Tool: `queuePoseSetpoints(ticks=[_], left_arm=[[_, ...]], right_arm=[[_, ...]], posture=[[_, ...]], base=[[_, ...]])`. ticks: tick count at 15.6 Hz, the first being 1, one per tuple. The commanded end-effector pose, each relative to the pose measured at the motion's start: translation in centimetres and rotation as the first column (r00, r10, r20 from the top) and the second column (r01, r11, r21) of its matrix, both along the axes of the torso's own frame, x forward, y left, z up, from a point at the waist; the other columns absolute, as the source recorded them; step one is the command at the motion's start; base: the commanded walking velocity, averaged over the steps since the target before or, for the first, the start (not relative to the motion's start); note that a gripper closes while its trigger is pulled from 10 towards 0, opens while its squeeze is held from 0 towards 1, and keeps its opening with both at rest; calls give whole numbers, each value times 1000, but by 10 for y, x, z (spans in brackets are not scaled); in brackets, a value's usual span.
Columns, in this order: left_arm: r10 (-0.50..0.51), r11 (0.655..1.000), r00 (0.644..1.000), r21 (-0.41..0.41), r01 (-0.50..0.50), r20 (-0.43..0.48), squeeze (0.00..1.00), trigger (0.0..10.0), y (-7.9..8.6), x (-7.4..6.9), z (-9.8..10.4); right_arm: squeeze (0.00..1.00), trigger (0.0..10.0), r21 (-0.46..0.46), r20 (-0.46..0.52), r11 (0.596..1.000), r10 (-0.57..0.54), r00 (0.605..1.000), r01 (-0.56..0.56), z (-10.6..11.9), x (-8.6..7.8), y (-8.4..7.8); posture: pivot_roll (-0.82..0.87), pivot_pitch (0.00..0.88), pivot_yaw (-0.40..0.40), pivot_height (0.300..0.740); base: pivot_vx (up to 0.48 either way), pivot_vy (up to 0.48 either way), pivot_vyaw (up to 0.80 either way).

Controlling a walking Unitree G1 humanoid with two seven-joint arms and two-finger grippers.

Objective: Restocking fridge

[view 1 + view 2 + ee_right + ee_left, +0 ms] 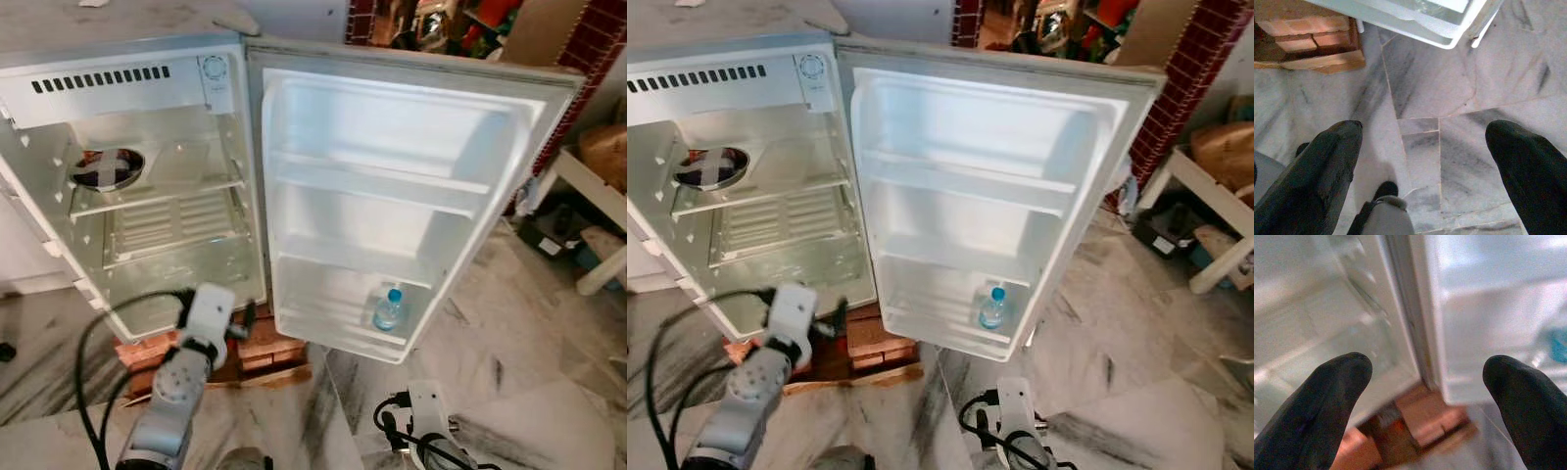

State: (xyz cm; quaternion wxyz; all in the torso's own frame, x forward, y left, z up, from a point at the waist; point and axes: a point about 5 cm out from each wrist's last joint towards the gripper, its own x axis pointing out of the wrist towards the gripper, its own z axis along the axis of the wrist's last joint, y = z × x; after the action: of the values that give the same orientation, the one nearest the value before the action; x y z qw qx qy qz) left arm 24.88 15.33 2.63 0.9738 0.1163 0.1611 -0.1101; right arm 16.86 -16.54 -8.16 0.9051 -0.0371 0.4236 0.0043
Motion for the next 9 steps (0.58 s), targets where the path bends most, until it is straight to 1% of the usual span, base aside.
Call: queuePoseSetpoints(ticks=[1, 2, 3, 5, 6, 7, 8, 9], left_arm=[[-25, 1000, 999, -9, 25, -37, 0, 10000, -1, 0, -4], [-36, 999, 998, -10, 35, -47, 0, 10000, -2, 1, -6], [-54, 998, 993, 11, 56, -103, 0, 10000, -2, -2, -14], [-62, 998, 992, 8, 64, -105, 0, 10000, -3, -1, -14], [-83, 997, 987, -6, 83, -138, 0, 10000, -6, -2, -18], [-95, 995, 982, -22, 93, -164, 0, 10000, -9, -3, -21], [-107, 994, 961, -49, 98, -255, 0, 10000, -13, -8, -31], [-110, 994, 948, -39, 103, -298, 0, 10000, -13, -10, -36]], right_arm=[[0, 10000, -55, 725, 998, 49, 687, -13, 149, 131, -14], [0, 10000, -53, 688, 999, 42, 724, -8, 137, 128, -16], [0, 10000, -37, 632, 999, 21, 775, 3, 121, 124, -17], [0, 10000, -36, 594, 999, 26, 804, -6, 112, 121, -15], [0, 10000, -70, 515, 997, 66, 854, -34, 96, 115, -9], [0, 10000, -80, 481, 996, 74, 873, -40, 89, 112, -8], [0, 10000, -118, 377, 991, 106, 920, -66, 73, 105, -4], [0, 10000, -125, 354, 990, 107, 929, -66, 71, 105, -4]], posture=[[141, 0, -43, 740], [140, 0, -44, 740], [139, 0, -44, 740], [134, 0, -43, 740], [131, 0, -40, 740], [128, 0, -42, 740], [131, 0, -43, 740], [131, 0, -43, 740]], base=[[0, 0, 0], [0, 0, 0], [0, 0, 0], [0, 0, 0], [0, 0, 0], [0, 0, 0], [0, 0, 0], [0, 0, 0]])
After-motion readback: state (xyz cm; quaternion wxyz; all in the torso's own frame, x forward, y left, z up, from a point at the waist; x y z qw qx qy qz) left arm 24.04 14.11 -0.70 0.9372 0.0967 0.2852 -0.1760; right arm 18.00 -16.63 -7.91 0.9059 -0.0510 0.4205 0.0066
